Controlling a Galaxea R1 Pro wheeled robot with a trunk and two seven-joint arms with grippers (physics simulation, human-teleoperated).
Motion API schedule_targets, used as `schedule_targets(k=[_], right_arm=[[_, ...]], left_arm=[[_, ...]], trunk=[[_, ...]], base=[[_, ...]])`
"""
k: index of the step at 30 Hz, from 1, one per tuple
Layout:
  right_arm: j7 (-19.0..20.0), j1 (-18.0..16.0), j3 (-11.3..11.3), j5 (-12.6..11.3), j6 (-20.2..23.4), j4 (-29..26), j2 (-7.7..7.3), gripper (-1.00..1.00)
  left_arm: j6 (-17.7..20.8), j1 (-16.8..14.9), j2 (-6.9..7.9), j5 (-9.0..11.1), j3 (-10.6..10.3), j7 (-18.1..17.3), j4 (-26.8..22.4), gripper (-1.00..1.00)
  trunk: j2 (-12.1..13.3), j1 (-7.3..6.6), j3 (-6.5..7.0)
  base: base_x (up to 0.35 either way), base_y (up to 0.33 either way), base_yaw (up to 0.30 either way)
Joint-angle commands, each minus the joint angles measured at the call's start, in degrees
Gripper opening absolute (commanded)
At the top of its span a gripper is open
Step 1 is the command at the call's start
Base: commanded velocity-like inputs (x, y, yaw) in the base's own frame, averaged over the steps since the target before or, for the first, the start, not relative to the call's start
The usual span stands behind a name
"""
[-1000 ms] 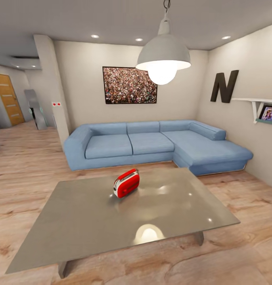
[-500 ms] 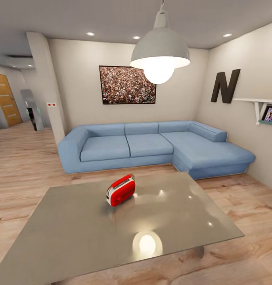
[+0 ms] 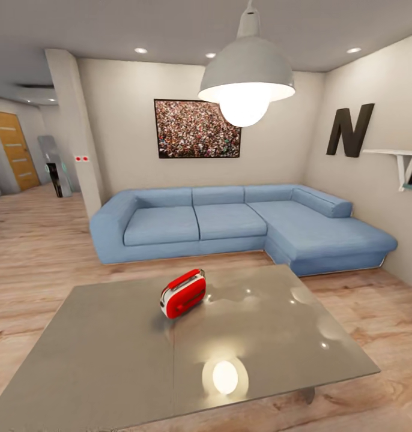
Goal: Turn on the radio receiver that's on the table in the living room.
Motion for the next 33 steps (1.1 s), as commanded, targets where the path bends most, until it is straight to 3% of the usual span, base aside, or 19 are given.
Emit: schedule_targets(k=[1,33], right_arm=[[0.0,0.0,0.0,0.0,0.0,0.0,0.01,1.0],[0.0,0.0,0.1,0.1,0.0,0.0,0.01,1.0]], left_arm=[[0.0,0.0,0.0,0.0,0.0,0.0,0.0,1.0],[0.0,0.0,0.0,0.0,0.0,0.0,-0.5,1.0]], trunk=[[0.0,0.0,0.0],[0.0,0.0,0.0]], base=[[0.006,-0.003,0.241],[0.001,0.0,0.246]])
